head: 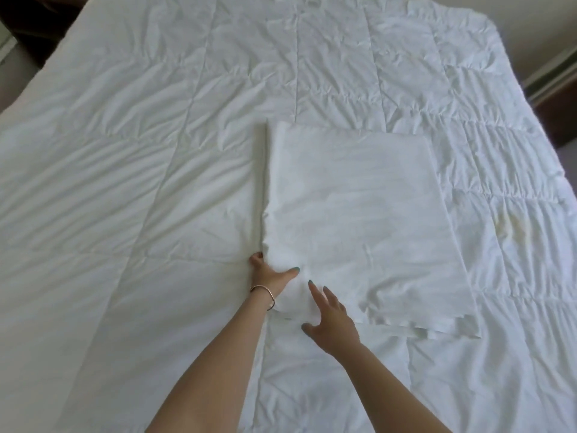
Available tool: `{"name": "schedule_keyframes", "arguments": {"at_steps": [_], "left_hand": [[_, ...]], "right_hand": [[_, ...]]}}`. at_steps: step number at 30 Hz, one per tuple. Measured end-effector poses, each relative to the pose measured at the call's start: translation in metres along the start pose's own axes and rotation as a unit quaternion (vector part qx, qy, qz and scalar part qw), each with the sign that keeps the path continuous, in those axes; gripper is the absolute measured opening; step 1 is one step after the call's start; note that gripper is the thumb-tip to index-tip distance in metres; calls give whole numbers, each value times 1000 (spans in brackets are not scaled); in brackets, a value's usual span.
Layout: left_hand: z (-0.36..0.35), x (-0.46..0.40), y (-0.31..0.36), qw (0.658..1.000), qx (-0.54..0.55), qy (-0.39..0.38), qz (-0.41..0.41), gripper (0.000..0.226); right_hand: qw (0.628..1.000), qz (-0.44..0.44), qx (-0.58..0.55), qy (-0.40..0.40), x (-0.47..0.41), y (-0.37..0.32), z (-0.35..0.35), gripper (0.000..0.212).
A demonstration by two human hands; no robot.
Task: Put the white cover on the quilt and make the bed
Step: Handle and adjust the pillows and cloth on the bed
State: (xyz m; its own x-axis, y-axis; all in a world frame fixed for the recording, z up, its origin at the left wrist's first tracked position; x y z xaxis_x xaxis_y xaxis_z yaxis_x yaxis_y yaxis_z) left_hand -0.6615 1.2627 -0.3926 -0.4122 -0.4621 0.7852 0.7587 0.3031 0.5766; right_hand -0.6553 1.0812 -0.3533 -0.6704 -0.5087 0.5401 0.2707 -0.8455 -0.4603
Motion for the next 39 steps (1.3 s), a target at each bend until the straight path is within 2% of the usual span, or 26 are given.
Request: {"name": "schedule_keyframes", "arguments": {"at_steps": [3,5,7,8,9,10,12,14,16,19,20,22,24,26,29,32,34,36,37,39], "left_hand": [[-10,-14,2,997,59,-49,16,86],[-14,-20,5,996,62,-55,31,85],[-13,-19,10,998,-65,5,13,76],[-13,-16,14,990,-138,40,-2,77],[-17,-15,17,985,-161,53,-13,82],[-24,-13,21,990,-138,35,-18,88],[-38,-13,31,998,33,-47,-9,94],[-36,-16,34,979,186,-71,40,91],[-37,-28,29,966,224,-96,86,81],[-41,-32,30,954,247,-122,120,40],[-44,-26,35,954,245,-119,126,35],[-48,-14,49,975,186,-86,89,52],[-64,7,61,996,57,-66,21,73],[-88,25,66,995,-64,-72,-38,88],[-96,30,69,985,-147,-37,-87,88],[-68,26,65,986,-135,27,-98,90],[-33,21,59,965,-214,122,-92,93],[-9,9,45,917,-356,173,-48,84],[-2,2,39,910,-375,175,-34,74],[5,-7,44,920,-347,176,-52,57]], "right_hand": [[999,8,-47,20,-7,-4,-4,93],[995,1,-90,45,-11,-1,-2,95],[994,-16,-93,62,-11,6,0,93],[994,-23,-83,66,-10,10,0,93],[994,-26,-83,69,-9,14,-1,93],[992,-27,-102,71,-8,18,-5,94],[986,-28,-149,71,-4,27,-15,95],[985,-26,-156,76,-2,32,-20,95],[983,-14,-157,90,-4,34,-18,94],[980,-9,-170,98,-14,35,-14,92],[980,-9,-174,96,-17,36,-13,92],[978,-4,-187,88,-17,41,-14,93],[974,-1,-209,84,-11,48,-15,93],[973,-2,-219,69,-8,54,-11,90],[948,-17,-311,65,-10,65,4,79],[931,-16,-354,86,-12,70,28,69],[944,-6,-319,87,-16,72,39,66],[962,8,-264,68,-24,71,43,67],[972,20,-231,49,-28,68,42,69],[985,46,-165,4,-35,62,36,76]]}}
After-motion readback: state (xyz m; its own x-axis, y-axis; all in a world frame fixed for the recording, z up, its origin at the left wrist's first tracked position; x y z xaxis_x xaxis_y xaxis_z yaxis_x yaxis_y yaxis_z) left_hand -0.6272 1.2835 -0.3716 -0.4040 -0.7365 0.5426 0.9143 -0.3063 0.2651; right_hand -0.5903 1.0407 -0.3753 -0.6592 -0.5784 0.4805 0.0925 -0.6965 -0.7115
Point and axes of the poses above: each hand's wrist, its own x-axis away from the middle knuckle, its own z-axis out of the back of the hand, y = z × x, the point moved 9 cm from there along -x, towards the middle knuckle, and after that the axes turned 11 degrees about z, right-handed, at the moved point
